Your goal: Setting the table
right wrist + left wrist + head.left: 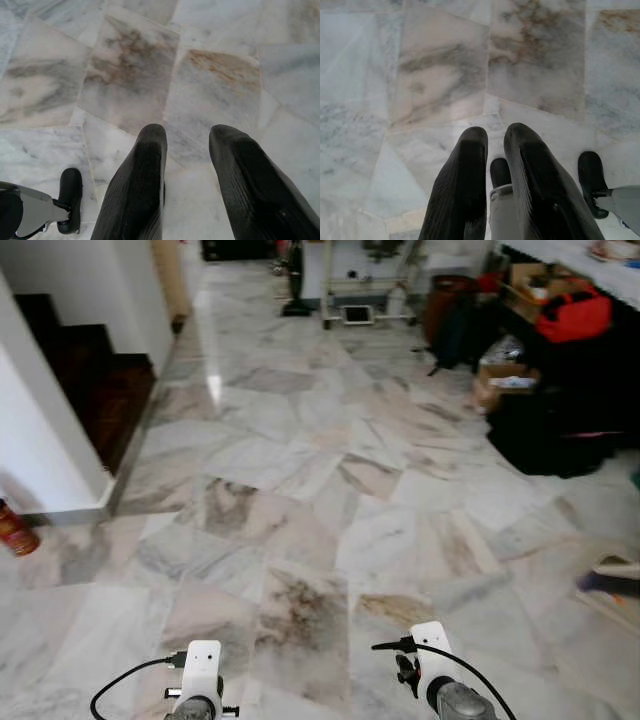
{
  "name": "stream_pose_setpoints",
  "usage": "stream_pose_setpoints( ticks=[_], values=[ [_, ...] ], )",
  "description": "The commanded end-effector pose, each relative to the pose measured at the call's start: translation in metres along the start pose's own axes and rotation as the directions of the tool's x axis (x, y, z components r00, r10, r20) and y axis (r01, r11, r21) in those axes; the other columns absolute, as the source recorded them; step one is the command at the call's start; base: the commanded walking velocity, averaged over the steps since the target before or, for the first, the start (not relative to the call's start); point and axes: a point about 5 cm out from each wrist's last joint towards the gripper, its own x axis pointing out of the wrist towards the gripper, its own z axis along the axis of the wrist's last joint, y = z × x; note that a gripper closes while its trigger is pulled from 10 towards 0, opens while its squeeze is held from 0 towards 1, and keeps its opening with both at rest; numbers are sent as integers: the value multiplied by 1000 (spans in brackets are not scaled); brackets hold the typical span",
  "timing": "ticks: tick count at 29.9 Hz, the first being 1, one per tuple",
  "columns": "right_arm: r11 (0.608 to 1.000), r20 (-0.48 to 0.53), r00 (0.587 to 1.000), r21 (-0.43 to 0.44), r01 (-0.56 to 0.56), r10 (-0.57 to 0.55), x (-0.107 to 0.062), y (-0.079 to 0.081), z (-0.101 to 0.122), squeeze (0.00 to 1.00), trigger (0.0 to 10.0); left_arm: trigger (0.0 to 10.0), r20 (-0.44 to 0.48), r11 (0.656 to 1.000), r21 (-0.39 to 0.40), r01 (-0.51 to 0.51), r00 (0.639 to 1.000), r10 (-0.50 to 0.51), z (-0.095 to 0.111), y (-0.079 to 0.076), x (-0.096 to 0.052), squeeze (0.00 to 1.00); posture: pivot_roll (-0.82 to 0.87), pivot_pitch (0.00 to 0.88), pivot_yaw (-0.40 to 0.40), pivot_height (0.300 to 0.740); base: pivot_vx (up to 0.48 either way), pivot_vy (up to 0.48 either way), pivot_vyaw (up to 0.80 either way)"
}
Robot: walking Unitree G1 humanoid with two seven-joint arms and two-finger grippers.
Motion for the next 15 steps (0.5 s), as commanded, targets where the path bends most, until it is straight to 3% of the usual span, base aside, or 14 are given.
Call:
stream_pose_setpoints(
  ticks=[1, 15],
  values=[
    [1000, -5, 1000, -1, -4, 4, 0, 1, -1, 0, 10000, 10000, 7, 1000, -24, -8, 1000, 8, 1, 1, 0, 0, -68, 0, -13, 740, 0, 0, -800],
    [1000, -7, 1000, 11, 12, -12, -1, -1, -4, 0, 10000, 10000, 8, 1000, -8, 10, 1000, -10, 4, -1, 1, 0, -94, 0, 1, 740, 0, 0, -800]
  ],
)
